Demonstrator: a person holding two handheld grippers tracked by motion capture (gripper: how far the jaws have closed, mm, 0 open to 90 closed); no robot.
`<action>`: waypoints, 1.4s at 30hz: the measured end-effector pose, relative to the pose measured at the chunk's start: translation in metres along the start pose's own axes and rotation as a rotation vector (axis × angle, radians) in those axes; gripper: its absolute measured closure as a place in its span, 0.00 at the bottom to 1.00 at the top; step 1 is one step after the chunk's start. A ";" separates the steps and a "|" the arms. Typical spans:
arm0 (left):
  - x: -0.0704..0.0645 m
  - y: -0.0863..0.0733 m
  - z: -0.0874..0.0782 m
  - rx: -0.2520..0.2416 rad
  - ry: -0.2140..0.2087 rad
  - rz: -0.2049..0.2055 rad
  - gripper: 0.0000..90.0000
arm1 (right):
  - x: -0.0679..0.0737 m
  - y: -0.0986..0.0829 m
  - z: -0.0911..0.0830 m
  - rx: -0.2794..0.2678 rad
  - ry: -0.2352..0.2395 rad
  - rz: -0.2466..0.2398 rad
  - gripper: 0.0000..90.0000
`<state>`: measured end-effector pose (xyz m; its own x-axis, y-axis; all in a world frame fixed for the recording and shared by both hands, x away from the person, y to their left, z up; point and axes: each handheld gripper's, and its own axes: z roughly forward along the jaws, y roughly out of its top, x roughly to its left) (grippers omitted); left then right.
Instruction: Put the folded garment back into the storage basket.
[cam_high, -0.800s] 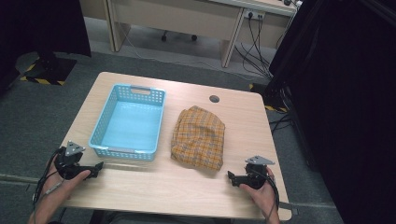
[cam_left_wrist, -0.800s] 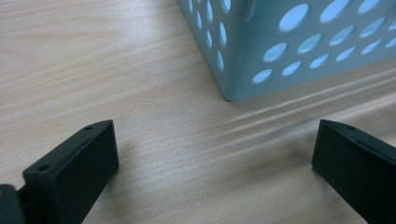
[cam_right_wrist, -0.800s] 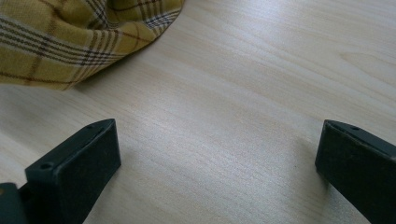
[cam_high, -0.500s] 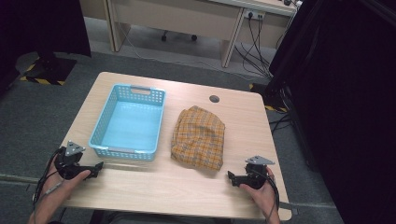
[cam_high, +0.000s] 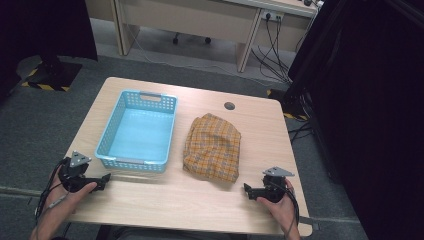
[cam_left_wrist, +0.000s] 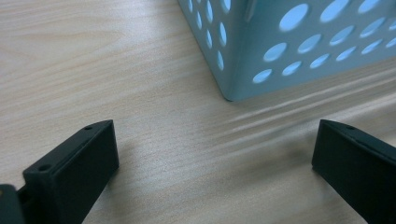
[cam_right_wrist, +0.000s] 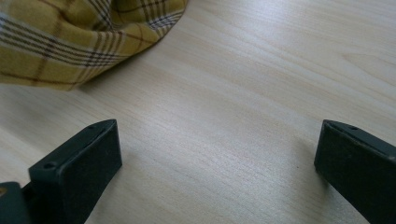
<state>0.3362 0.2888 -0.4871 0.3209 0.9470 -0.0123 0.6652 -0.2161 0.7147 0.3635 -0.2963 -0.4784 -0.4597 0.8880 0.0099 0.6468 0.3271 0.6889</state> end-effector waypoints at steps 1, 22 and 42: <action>0.000 0.000 0.000 0.000 0.000 0.000 0.00 | 0.000 0.000 0.000 -0.003 0.008 0.010 0.02; 0.000 0.000 0.000 0.000 0.000 -0.001 0.00 | 0.000 0.010 -0.010 -0.076 0.066 0.057 0.03; 0.000 0.000 0.000 0.000 0.000 0.000 0.00 | 0.007 0.023 -0.014 -0.123 0.115 0.064 0.04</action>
<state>0.3363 0.2889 -0.4871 0.3206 0.9471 -0.0125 0.6653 -0.2157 0.7148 0.3666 -0.2875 -0.4529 -0.4913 0.8606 0.1342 0.6009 0.2235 0.7674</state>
